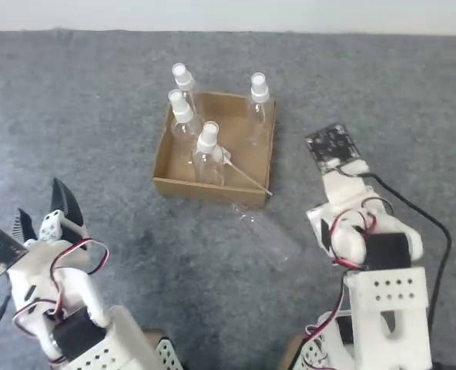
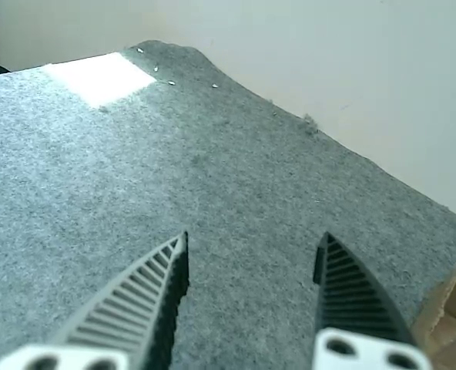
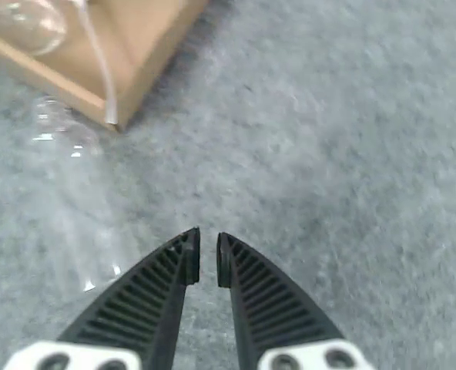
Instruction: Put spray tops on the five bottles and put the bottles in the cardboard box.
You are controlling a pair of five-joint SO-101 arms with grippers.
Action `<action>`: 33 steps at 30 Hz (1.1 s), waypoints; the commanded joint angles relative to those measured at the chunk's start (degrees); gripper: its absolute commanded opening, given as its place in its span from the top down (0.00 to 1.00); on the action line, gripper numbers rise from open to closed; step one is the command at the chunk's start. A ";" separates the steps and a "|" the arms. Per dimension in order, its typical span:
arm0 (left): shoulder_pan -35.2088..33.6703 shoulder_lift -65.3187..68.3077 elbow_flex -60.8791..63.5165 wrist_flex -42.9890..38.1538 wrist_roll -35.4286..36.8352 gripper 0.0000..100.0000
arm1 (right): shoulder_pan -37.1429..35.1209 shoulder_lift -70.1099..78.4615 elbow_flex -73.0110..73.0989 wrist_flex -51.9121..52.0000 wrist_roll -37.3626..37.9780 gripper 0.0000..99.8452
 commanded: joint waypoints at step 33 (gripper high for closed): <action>43.60 -0.70 -19.74 13.54 -32.35 0.82 | 29.32 -15.16 24.70 -25.54 -6.59 0.99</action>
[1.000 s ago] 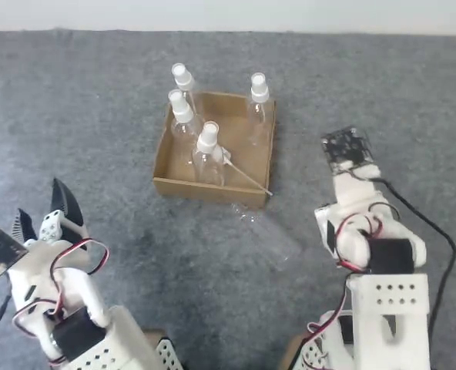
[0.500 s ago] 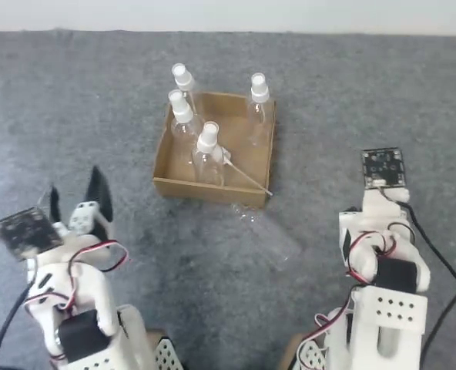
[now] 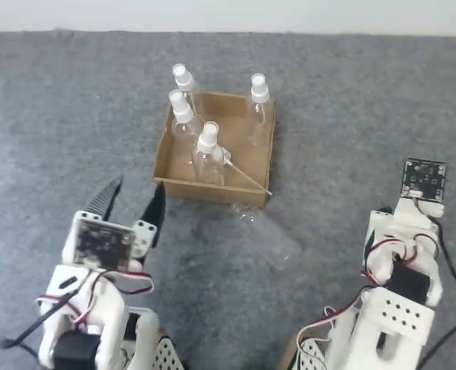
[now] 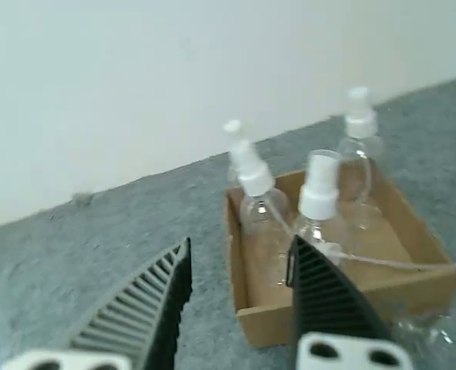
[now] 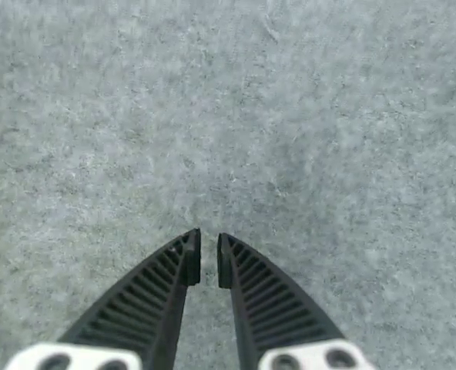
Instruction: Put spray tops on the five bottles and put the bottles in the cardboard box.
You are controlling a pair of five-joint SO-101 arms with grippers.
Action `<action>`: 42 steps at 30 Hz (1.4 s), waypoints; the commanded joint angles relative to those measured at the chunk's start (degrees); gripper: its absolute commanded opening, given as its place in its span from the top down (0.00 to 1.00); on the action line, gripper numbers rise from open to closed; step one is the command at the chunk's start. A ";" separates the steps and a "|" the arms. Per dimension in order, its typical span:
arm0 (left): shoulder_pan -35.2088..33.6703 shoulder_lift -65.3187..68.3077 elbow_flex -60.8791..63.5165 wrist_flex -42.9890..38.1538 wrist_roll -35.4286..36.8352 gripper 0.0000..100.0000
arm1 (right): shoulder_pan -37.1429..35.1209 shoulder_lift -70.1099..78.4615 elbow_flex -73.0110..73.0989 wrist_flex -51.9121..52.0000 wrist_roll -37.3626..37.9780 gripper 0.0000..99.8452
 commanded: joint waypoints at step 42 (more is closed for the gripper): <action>35.43 57.58 4.70 -43.69 -8.09 0.83 | 0.75 -1.80 -0.35 -1.54 -0.18 0.99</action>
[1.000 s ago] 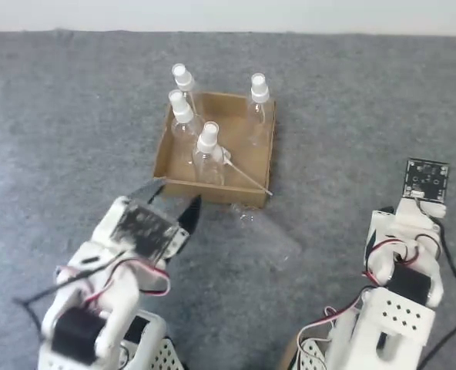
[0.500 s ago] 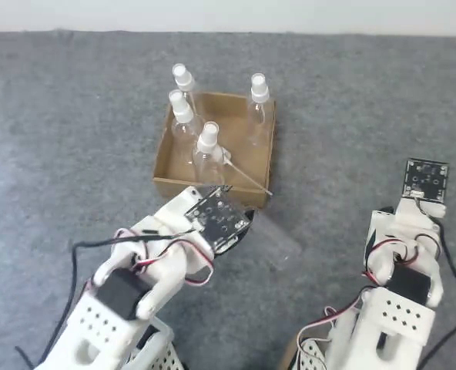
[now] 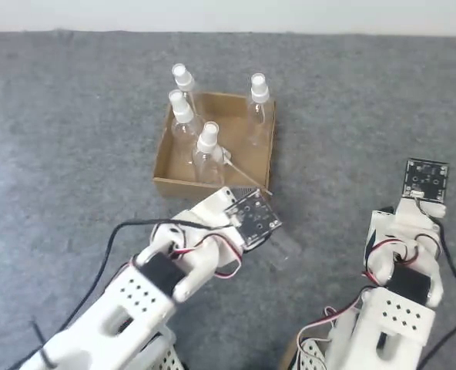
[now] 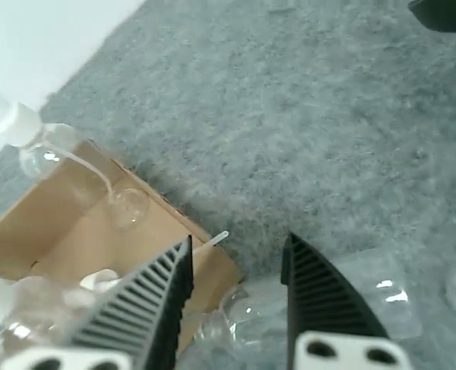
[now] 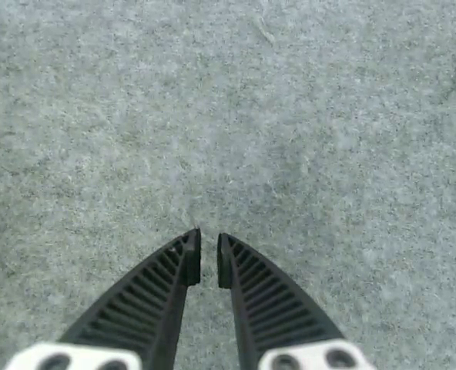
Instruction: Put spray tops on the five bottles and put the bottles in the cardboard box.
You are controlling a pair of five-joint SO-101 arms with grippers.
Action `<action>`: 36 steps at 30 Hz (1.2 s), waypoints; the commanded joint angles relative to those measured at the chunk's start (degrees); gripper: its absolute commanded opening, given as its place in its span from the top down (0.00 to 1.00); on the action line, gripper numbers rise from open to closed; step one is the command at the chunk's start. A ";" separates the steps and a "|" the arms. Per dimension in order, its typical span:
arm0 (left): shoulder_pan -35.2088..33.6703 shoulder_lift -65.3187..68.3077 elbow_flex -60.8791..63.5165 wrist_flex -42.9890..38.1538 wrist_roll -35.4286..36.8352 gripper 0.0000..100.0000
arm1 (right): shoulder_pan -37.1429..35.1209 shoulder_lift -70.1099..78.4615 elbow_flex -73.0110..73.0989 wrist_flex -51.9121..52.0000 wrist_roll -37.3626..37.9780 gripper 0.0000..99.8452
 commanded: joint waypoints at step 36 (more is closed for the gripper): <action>-2.99 27.16 -6.02 -21.71 0.09 0.87 | 0.13 -1.80 -0.26 -0.75 0.00 0.99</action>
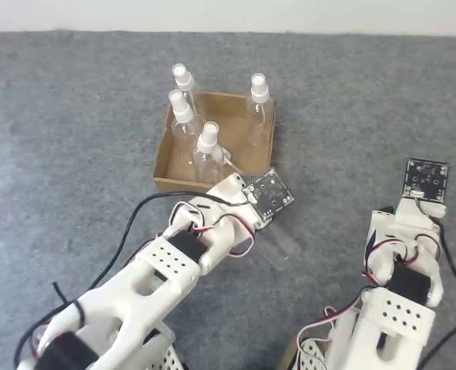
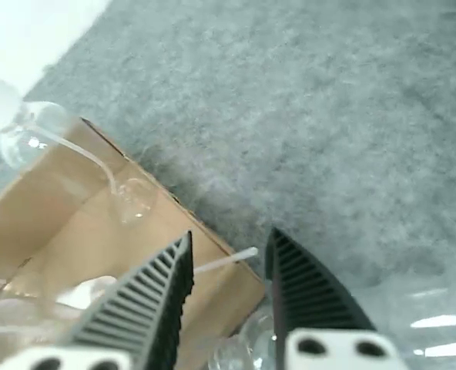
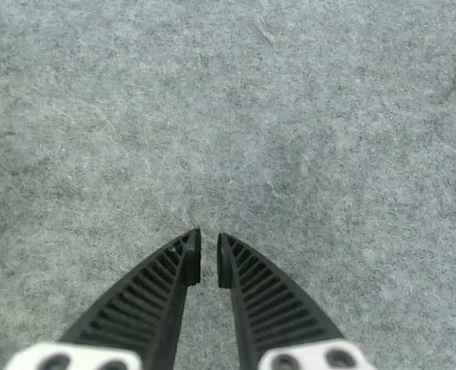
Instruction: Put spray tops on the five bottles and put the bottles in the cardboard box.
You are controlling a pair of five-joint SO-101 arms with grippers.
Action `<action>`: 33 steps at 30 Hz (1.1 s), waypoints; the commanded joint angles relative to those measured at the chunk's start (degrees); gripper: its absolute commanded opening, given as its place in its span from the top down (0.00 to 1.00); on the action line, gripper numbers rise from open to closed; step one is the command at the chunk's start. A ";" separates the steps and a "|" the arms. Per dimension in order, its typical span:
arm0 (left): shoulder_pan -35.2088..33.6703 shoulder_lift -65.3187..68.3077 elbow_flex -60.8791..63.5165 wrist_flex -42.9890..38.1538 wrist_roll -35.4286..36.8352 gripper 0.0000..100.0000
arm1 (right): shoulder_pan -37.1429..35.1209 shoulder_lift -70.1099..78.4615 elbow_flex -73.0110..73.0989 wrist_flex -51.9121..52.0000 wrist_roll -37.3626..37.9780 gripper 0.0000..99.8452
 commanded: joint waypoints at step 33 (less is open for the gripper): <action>0.88 8.00 -5.67 -2.46 0.00 0.92 | 0.13 -1.80 0.53 -1.19 0.00 0.99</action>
